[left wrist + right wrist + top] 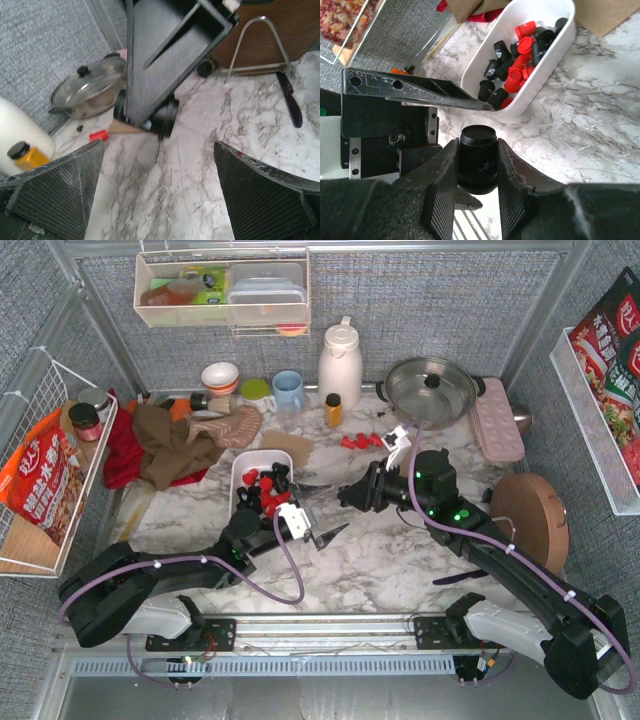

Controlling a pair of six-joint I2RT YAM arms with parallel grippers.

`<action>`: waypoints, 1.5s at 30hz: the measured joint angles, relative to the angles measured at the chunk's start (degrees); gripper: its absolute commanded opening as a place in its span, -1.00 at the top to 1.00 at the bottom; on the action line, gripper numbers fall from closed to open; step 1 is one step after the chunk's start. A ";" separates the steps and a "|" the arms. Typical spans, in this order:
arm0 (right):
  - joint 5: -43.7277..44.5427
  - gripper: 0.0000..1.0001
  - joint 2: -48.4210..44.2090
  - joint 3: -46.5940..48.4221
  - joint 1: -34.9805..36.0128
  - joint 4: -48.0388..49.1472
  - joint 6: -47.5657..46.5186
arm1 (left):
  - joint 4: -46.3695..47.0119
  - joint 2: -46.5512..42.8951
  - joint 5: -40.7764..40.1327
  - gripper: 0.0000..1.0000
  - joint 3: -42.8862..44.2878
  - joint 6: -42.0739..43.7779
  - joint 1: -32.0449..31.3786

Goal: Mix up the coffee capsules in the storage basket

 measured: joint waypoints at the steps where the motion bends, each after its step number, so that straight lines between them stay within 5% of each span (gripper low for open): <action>1: -0.63 0.43 -0.17 -0.26 0.11 0.24 0.00 | 1.09 0.59 0.26 -0.98 0.35 0.68 -0.44; 8: -4.02 0.43 -0.46 -0.81 0.85 0.76 -0.28 | 5.09 3.08 1.46 -0.97 1.66 2.43 -2.45; 16: -5.20 0.43 -0.81 -0.68 1.16 0.68 -1.31 | 5.73 3.52 1.14 -0.33 2.23 3.32 -3.06; 23: -5.99 0.41 -1.01 -0.57 1.27 -0.50 -1.55 | 5.51 3.41 0.81 -0.17 2.58 3.63 -3.04; 30: -5.95 0.02 -1.05 0.11 1.55 -1.38 -1.57 | 5.25 2.56 0.24 0.10 2.12 3.89 -3.06; 38: 1.55 -0.12 -2.93 1.51 1.42 -5.99 -3.67 | 3.65 0.04 -5.60 0.14 -1.16 3.50 -3.06; 45: 16.11 -0.21 -1.70 5.53 1.22 -12.15 -10.93 | -1.07 -4.02 -21.07 0.08 -2.95 -0.24 -2.49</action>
